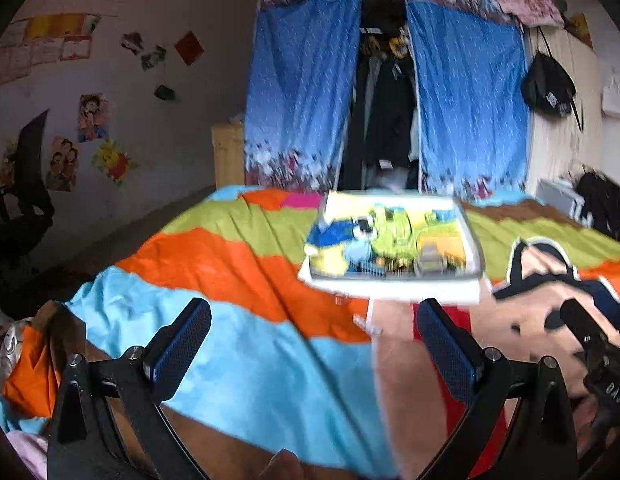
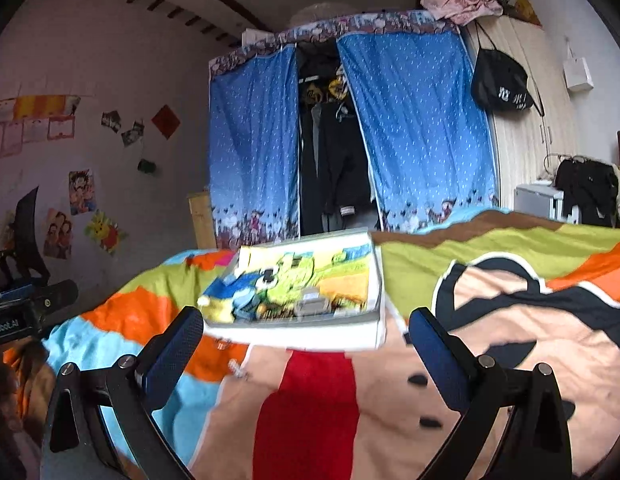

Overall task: Organize jewelry
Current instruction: 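Withdraw both tools from the tray back over the bed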

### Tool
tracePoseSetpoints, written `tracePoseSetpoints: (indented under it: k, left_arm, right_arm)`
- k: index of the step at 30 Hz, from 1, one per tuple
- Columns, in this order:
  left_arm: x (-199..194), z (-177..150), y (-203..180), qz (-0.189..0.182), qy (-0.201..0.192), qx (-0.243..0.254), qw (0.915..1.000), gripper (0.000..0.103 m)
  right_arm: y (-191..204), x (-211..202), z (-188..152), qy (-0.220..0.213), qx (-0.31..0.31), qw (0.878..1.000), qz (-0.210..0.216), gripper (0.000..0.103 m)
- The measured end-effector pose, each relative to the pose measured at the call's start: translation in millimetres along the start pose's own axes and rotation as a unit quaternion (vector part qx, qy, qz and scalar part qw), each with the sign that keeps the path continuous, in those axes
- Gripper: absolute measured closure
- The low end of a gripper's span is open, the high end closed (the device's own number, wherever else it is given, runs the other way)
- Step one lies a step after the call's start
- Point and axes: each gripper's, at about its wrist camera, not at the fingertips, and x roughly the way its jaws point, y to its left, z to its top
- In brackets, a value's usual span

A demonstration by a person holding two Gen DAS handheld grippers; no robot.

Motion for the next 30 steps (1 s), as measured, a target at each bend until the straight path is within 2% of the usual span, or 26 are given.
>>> tracePoseSetpoints:
  k: [7,12,19,23,30]
  left_arm:
    - [10.6,-31.9,21.0,-0.011,0.066,0.017,0.9976,0.002]
    - [29.5,-47.0,28.8,-0.013,0.111,0.033,0.9932,0.002]
    - [68.2,-52.5,47.9,-0.018,0.176,0.005,0.9841,0.002]
    - [93.2,-43.8,58.8,-0.029,0.195,-0.006,0.9804,0.002]
    - [147.8,-31.8,64.6,-0.049,0.204,0.002,0.9778,0.002]
  right_arm:
    - [20.0,-1.4,-22.1,0.059,-0.012,0.998,-0.011,0.000]
    - [27.4,13.1,-32.5,0.108,-0.024,0.994,-0.012,0.000]
    - [25.5,46.8,-46.5,0.191,-0.012,0.981,-0.013,0.000]
    - [17.8,78.3,-49.0,0.230,0.028,0.973,0.023,0.000]
    - [18.1,137.3,-45.1,0.252,0.001,0.967,0.028,0.000]
